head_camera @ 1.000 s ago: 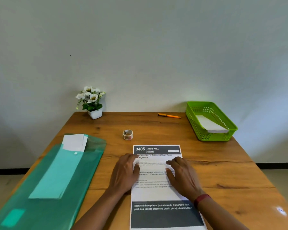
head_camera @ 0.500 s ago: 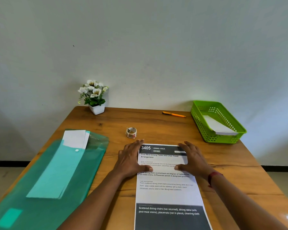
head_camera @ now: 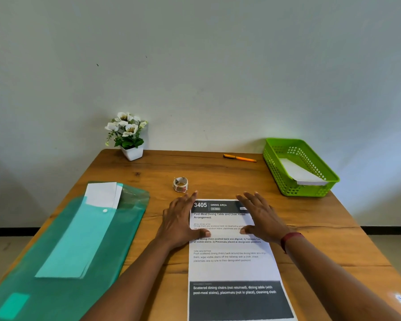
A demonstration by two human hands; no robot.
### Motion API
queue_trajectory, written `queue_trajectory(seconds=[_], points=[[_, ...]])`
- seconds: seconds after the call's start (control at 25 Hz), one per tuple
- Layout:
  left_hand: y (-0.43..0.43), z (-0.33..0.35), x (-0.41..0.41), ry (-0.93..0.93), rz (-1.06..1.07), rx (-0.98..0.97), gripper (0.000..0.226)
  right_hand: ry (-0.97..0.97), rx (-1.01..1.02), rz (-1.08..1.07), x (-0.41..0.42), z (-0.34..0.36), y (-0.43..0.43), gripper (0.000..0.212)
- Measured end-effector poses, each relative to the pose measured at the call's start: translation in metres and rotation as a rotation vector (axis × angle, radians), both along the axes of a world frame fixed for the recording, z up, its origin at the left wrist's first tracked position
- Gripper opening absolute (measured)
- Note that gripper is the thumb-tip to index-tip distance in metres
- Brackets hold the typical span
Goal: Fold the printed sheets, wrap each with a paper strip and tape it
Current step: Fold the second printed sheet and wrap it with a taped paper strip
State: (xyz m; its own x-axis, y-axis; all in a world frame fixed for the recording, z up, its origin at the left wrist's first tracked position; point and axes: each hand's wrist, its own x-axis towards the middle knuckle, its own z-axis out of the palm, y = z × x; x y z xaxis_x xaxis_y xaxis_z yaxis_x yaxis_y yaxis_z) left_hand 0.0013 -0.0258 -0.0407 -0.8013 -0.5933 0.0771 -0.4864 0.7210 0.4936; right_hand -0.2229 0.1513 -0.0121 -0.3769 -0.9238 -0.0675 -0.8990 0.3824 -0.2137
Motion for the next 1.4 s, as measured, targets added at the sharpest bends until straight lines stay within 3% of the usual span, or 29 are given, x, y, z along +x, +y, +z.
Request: queue_trajectory(seconds=[0.2, 0.56, 0.72, 0.88, 1.08, 1.4], points=[[-0.001, 0.001, -0.001, -0.002, -0.013, 0.004, 0.122, -0.050, 0.086, 0.041, -0.005, 0.005, -0.008, 0.110], [0.009, -0.001, 0.004, 0.143, -0.026, -0.139, 0.110, 0.189, -0.171, 0.064, 0.007, 0.002, 0.004, 0.099], [0.018, 0.002, 0.007, 0.222, -0.055, -0.172, 0.104, 0.271, -0.331, 0.100, 0.019, 0.000, 0.016, 0.072], [0.025, 0.002, 0.008, 0.278, -0.117, -0.345, 0.055, 0.317, -0.421, 0.146, 0.031, -0.012, 0.027, 0.030], [0.037, 0.009, 0.005, 0.013, -0.247, -0.422, 0.020, 0.285, -0.378, 0.084, 0.049, -0.025, 0.034, 0.022], [0.074, 0.007, 0.003, -0.258, -0.168, -0.337, 0.051, 0.173, -0.159, 0.046, 0.069, -0.026, 0.034, 0.052]])
